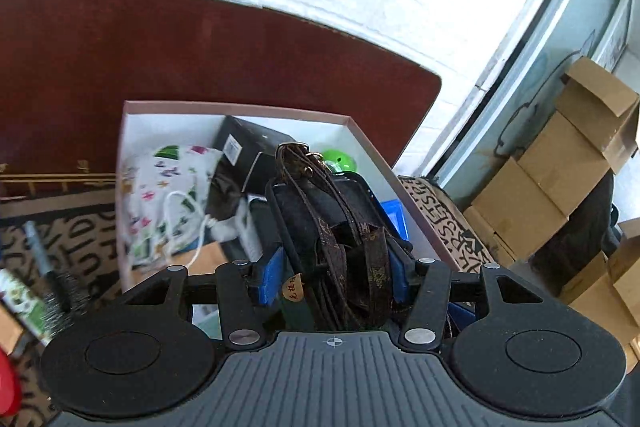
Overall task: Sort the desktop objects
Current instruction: 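Lift the brown phone bag with both grippers and release it into the cardboard box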
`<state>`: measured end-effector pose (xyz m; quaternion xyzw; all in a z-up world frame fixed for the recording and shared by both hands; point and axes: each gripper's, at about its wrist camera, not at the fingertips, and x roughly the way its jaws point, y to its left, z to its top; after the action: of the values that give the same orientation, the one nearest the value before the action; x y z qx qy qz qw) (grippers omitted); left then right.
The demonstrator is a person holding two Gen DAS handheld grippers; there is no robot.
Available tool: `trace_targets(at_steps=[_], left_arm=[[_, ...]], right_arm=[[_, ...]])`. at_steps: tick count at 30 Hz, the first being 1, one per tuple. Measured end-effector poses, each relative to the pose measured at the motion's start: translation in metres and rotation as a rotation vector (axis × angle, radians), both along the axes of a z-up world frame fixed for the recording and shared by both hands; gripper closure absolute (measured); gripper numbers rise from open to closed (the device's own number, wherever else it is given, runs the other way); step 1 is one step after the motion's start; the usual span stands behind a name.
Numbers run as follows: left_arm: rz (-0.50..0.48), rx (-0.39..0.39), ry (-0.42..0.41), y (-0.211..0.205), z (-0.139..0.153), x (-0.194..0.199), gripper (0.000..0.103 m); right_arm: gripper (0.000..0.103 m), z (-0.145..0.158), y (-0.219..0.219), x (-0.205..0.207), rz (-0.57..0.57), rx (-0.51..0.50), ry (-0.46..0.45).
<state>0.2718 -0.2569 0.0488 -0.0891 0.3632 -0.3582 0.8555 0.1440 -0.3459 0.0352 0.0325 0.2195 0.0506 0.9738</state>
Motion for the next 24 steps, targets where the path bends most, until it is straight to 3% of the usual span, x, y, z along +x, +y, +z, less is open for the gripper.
trace_targets(at_steps=[6, 7, 8, 11, 12, 13, 16, 24], left_arm=[[-0.005, 0.02, 0.035, -0.026, -0.019, 0.037, 0.048], [-0.005, 0.03, 0.039, -0.029, -0.024, 0.044, 0.035], [-0.01, 0.041, 0.05, -0.032, -0.029, 0.05, 0.032], [0.019, 0.058, 0.081, -0.031, -0.042, 0.057, 0.006], [0.025, 0.045, 0.071, -0.028, -0.045, 0.055, 0.0], [0.032, 0.032, 0.054, -0.024, -0.047, 0.053, 0.0], [0.051, 0.041, 0.021, -0.016, -0.051, 0.047, 0.0], [0.047, 0.003, -0.014, 0.001, -0.045, 0.027, 0.0]], right_arm=[[0.025, -0.017, -0.026, 0.033, -0.014, 0.018, 0.022], [0.025, -0.02, -0.03, 0.039, -0.016, 0.026, 0.026], [0.025, -0.025, -0.034, 0.045, -0.017, 0.036, 0.034], [0.025, -0.038, -0.041, 0.065, -0.019, 0.037, 0.086], [0.02, -0.041, -0.039, 0.067, -0.029, 0.013, 0.085], [0.01, -0.044, -0.036, 0.066, -0.036, -0.018, 0.073], [0.0, -0.05, -0.026, 0.061, -0.058, -0.116, 0.017], [0.0, -0.057, -0.021, 0.048, -0.125, -0.142, 0.009]])
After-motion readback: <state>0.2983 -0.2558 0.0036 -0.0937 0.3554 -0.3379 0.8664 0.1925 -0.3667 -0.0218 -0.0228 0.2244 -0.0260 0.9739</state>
